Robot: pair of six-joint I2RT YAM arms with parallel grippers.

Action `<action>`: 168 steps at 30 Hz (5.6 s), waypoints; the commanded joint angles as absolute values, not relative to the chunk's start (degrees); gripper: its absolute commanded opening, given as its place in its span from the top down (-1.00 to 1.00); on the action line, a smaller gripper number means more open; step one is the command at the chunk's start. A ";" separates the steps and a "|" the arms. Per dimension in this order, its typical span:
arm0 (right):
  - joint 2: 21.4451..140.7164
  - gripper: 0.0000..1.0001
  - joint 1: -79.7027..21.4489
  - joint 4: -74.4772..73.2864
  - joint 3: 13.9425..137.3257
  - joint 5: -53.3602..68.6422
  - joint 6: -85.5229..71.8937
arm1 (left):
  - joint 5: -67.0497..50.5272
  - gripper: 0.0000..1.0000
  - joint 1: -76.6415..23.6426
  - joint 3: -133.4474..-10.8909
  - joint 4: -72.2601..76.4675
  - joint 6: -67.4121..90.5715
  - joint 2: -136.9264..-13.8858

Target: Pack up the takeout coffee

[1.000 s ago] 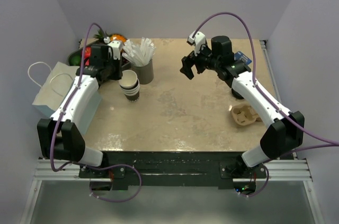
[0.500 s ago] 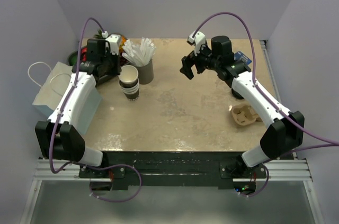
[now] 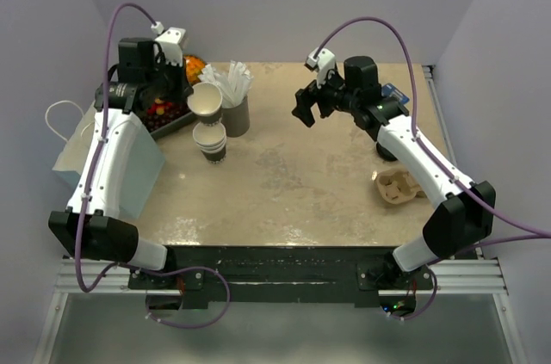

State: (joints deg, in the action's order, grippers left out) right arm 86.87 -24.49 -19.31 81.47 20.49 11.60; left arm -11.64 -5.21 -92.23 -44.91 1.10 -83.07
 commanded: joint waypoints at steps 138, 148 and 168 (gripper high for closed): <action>98.00 0.07 6.07 -51.16 74.53 4.84 78.48 | -30.85 -0.29 -27.60 -81.74 -22.59 -6.86 -90.26; 99.75 0.12 6.15 -49.49 74.27 3.95 80.77 | -30.50 -0.29 -27.60 -82.53 -23.11 -7.03 -91.05; 101.42 0.23 6.06 -48.60 73.30 2.55 83.15 | -29.97 -0.29 -27.51 -83.14 -23.73 -7.47 -92.11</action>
